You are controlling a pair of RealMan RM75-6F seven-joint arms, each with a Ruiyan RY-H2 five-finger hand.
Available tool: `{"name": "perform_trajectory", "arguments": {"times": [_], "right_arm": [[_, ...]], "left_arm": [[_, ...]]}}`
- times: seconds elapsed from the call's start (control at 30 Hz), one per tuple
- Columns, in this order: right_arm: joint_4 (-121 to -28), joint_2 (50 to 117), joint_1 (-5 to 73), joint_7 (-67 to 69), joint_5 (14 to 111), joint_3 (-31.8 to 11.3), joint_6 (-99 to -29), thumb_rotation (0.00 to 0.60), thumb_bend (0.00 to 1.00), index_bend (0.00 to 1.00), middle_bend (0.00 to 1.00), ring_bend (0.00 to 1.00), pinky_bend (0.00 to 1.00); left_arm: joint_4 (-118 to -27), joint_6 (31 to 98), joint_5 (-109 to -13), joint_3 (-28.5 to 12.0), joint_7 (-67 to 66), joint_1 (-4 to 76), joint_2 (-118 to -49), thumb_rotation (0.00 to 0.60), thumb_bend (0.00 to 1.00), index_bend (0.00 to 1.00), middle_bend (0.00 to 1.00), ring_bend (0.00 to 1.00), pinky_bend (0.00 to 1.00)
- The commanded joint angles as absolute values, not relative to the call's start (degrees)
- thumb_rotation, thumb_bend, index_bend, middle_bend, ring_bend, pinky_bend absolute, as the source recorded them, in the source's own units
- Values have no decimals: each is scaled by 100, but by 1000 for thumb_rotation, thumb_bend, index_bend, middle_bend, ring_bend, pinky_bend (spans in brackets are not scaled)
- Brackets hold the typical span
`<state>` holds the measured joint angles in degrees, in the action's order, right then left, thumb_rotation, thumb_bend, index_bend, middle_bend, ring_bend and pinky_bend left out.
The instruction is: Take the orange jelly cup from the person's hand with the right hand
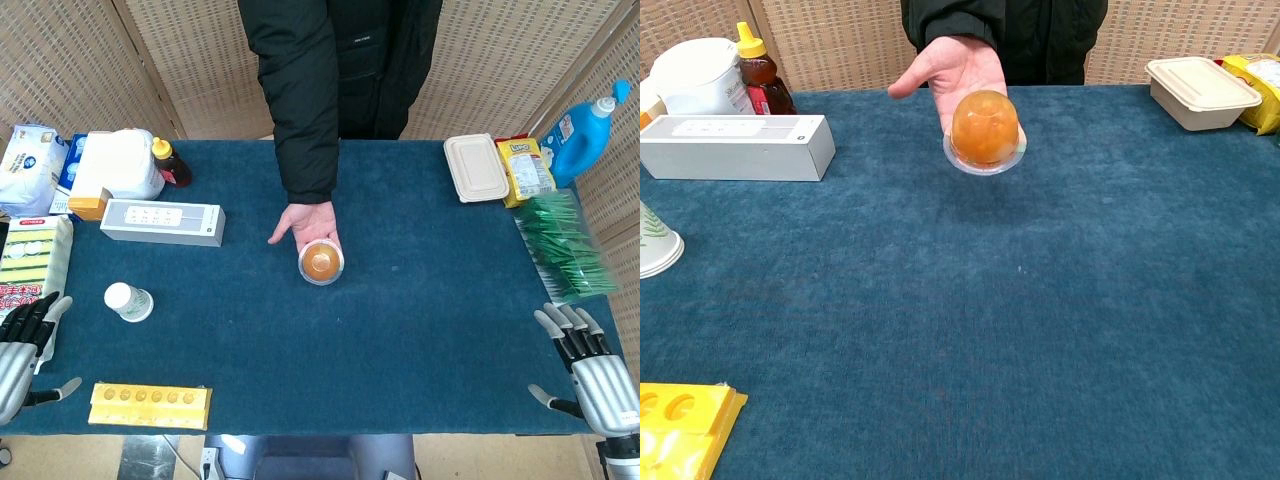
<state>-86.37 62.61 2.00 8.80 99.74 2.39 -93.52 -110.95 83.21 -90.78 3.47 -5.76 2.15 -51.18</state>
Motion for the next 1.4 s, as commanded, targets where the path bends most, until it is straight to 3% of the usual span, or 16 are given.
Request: {"name": "perform_trajectory", "arguments": {"times": [0.03, 0.47, 0.7, 1.03, 1.2, 1.4], "right_arm": [[-8636, 6267, 204, 876, 9974, 239, -9341, 600, 87, 82, 66, 0, 43], [-8918, 6285, 570, 780, 10042, 33, -9033, 600, 94, 84, 65, 0, 54], [-10055, 5921, 1495, 86, 9772, -567, -7969, 600, 101, 83, 65, 0, 68], [-11180, 6152, 3047, -1203, 8054, -1569, -6029, 600, 120, 84, 82, 19, 98], [-11228, 6608, 3695, -1979, 7101, -1816, -5553, 600, 129, 88, 99, 30, 103], [-11135, 7147, 4332, -2790, 6054, -1955, -5453, 600, 137, 112, 121, 46, 121]], "left_arm": [[-11097, 8323, -9070, 344, -575, 214, -5118, 600, 84, 0, 0, 0, 39], [-11122, 8431, -9200, 362, -461, 176, -5068, 600, 84, 0, 0, 0, 39], [-11048, 8440, -9306, 395, -282, 179, -5004, 600, 83, 0, 0, 0, 39], [-10965, 8401, -9278, 398, 49, 206, -4881, 600, 84, 0, 0, 0, 39], [-10948, 8360, -9237, 379, 152, 238, -4838, 600, 84, 0, 0, 0, 39], [-10931, 8309, -9172, 352, 280, 275, -4787, 600, 84, 0, 0, 0, 39]]}}
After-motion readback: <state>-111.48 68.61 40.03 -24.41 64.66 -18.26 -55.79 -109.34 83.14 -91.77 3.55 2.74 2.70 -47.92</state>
